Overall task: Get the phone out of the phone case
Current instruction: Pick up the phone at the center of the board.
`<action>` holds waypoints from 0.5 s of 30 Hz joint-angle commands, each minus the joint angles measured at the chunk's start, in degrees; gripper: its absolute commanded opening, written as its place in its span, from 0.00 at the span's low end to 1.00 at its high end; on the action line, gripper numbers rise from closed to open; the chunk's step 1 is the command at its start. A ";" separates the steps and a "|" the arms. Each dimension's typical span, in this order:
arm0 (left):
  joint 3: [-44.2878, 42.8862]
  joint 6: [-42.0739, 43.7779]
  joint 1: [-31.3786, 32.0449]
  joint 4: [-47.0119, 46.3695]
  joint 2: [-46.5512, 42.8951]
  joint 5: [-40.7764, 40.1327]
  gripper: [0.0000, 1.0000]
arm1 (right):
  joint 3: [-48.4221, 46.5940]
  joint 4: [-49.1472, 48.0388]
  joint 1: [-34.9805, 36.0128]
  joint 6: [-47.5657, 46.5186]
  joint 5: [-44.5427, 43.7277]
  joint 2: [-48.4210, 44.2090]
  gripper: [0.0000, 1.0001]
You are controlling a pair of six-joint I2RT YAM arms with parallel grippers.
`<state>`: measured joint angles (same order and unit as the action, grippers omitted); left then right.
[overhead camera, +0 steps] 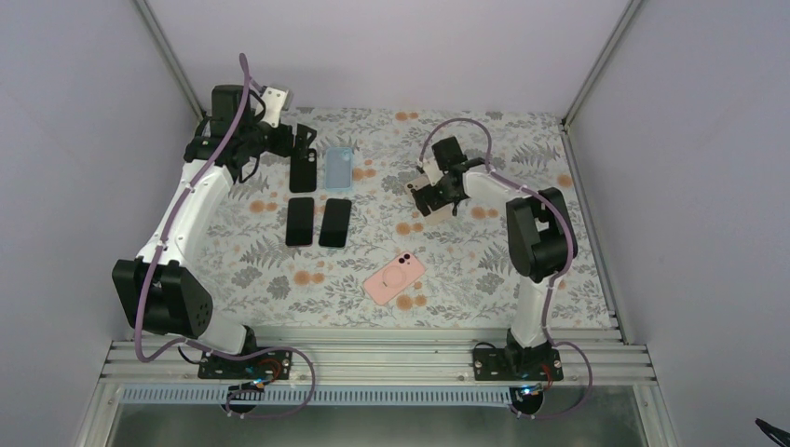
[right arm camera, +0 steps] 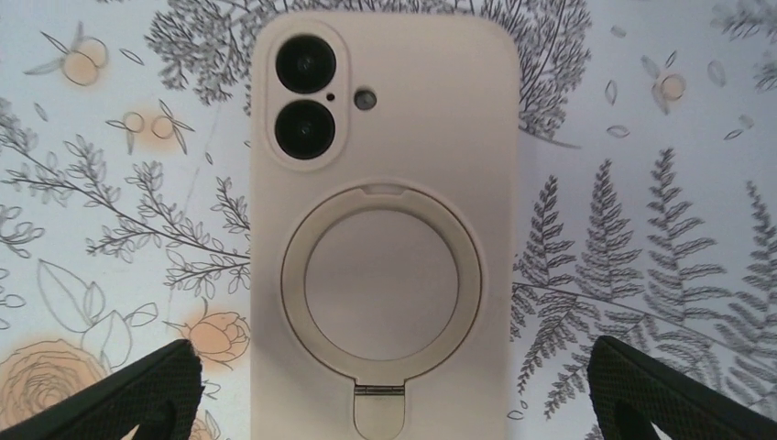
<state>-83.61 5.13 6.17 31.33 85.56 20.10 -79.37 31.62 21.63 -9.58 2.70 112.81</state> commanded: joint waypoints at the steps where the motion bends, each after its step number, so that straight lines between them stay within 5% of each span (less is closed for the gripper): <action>1: 0.84 -0.14 -0.29 -1.71 -0.31 0.41 1.00 | -1.33 0.77 0.27 2.86 -0.77 2.64 0.99; 10: 0.88 -0.46 -0.29 -1.90 -0.18 0.00 1.00 | 0.95 -1.84 1.46 1.11 -4.95 5.73 1.00; 15: 0.65 -0.66 -0.28 -1.89 0.22 -0.76 1.00 | 2.19 -1.07 1.57 0.62 -4.77 7.26 0.88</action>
<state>-83.11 5.08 6.17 31.31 85.56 19.94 -79.13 29.87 22.79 -8.45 0.30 116.99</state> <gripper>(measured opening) 0.999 0.934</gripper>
